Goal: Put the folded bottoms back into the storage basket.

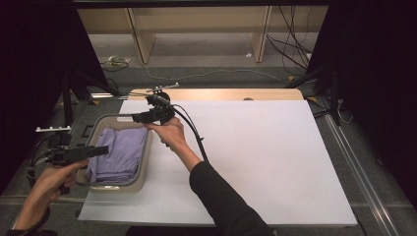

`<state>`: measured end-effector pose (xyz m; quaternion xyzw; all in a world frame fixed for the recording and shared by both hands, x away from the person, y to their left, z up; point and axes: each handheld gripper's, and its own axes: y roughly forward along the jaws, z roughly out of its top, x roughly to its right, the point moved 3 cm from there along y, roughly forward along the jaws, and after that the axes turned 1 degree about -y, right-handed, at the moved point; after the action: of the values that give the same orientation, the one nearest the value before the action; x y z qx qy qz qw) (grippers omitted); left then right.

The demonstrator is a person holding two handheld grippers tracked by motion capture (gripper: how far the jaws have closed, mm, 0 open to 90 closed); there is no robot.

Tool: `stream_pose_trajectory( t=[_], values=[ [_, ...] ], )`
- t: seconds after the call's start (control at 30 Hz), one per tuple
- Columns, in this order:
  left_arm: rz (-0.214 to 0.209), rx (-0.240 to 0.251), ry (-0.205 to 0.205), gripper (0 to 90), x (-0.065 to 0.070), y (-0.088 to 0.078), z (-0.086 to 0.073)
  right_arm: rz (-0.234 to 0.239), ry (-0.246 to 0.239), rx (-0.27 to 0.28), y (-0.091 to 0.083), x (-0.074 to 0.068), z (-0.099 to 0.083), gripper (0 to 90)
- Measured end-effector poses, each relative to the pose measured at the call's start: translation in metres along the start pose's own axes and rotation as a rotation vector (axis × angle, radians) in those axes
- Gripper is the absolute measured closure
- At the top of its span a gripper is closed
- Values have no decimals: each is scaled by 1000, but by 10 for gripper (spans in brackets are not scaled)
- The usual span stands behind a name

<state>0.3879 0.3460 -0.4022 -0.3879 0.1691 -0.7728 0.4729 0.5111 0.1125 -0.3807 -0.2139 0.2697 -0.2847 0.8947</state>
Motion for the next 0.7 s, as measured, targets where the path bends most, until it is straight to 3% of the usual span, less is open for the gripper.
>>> stream_pose_trajectory(
  t=[0.7],
  values=[
    [-48, 20, 80, 215, 31, 22, -5, -2, -11, 33, -36, 30, -25, 287]
  ],
)
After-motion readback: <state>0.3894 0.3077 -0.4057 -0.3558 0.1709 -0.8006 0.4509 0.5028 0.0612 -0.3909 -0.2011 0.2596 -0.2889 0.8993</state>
